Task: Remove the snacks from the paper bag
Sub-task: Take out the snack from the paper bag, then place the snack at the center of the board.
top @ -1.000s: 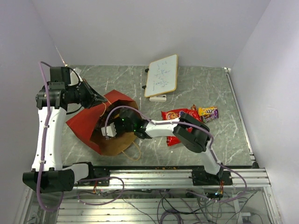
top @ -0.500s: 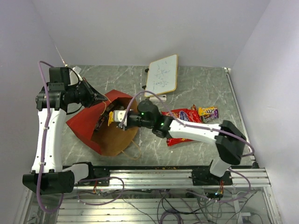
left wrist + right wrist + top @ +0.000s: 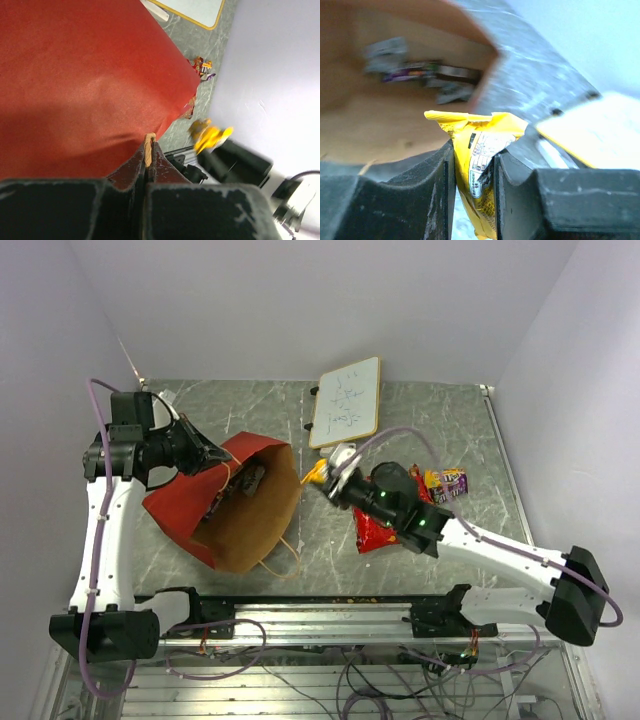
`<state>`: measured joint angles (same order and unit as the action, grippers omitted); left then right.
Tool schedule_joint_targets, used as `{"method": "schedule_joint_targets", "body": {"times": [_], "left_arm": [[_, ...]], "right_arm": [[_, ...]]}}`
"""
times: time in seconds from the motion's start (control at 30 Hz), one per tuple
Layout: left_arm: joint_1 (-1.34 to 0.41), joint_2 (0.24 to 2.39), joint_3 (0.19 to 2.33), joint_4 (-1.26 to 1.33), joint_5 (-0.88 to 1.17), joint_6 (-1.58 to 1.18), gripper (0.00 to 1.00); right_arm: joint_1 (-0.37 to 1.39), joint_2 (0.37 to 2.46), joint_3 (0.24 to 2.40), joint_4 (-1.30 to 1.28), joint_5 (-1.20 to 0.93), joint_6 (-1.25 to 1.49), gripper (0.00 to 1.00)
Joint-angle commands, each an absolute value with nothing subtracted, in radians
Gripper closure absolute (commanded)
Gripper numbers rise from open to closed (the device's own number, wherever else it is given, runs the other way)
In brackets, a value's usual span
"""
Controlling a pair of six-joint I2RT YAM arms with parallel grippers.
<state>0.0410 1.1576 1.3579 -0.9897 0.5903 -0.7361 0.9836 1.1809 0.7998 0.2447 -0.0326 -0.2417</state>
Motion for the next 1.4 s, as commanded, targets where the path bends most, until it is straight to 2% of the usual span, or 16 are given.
{"method": "schedule_joint_targets", "body": {"times": [0.0, 0.2, 0.3, 0.43, 0.6, 0.8, 0.87, 1.23, 1.3, 1.37], "left_arm": [[0.036, 1.121, 1.336, -0.930, 0.577, -0.749, 0.93], [0.036, 1.169, 1.382, -0.956, 0.596, -0.730, 0.93], [0.036, 1.180, 1.415, -0.963, 0.586, -0.727, 0.93], [0.035, 1.159, 1.384, -0.934, 0.592, -0.745, 0.93], [0.035, 1.166, 1.386, -0.957, 0.604, -0.731, 0.93], [0.035, 1.168, 1.370, -0.941, 0.628, -0.744, 0.93], [0.035, 1.178, 1.393, -0.961, 0.628, -0.732, 0.93], [0.035, 1.173, 1.393, -0.970, 0.627, -0.714, 0.93], [0.035, 1.177, 1.394, -0.970, 0.632, -0.713, 0.93], [0.035, 1.181, 1.397, -0.968, 0.637, -0.709, 0.93]], "right_arm": [[0.812, 1.150, 0.826, 0.179, 0.268, 0.033, 1.00], [0.490, 1.254, 1.008, -0.180, 0.517, 0.449, 1.00], [0.310, 1.325, 1.074, -0.389, 0.514, 0.684, 1.00], [0.099, 1.367, 1.055, -0.550, 0.446, 0.938, 1.00], [-0.052, 1.340, 0.931, -0.628, 0.463, 1.174, 1.00], [-0.116, 1.293, 0.766, -0.481, 0.472, 1.320, 1.00], [-0.126, 1.284, 0.727, -0.449, 0.480, 1.384, 0.97], [-0.139, 1.364, 0.616, -0.260, 0.423, 1.538, 0.89], [-0.139, 1.376, 0.611, -0.246, 0.423, 1.546, 0.84], [-0.140, 1.382, 0.604, -0.221, 0.422, 1.545, 0.73]]}}
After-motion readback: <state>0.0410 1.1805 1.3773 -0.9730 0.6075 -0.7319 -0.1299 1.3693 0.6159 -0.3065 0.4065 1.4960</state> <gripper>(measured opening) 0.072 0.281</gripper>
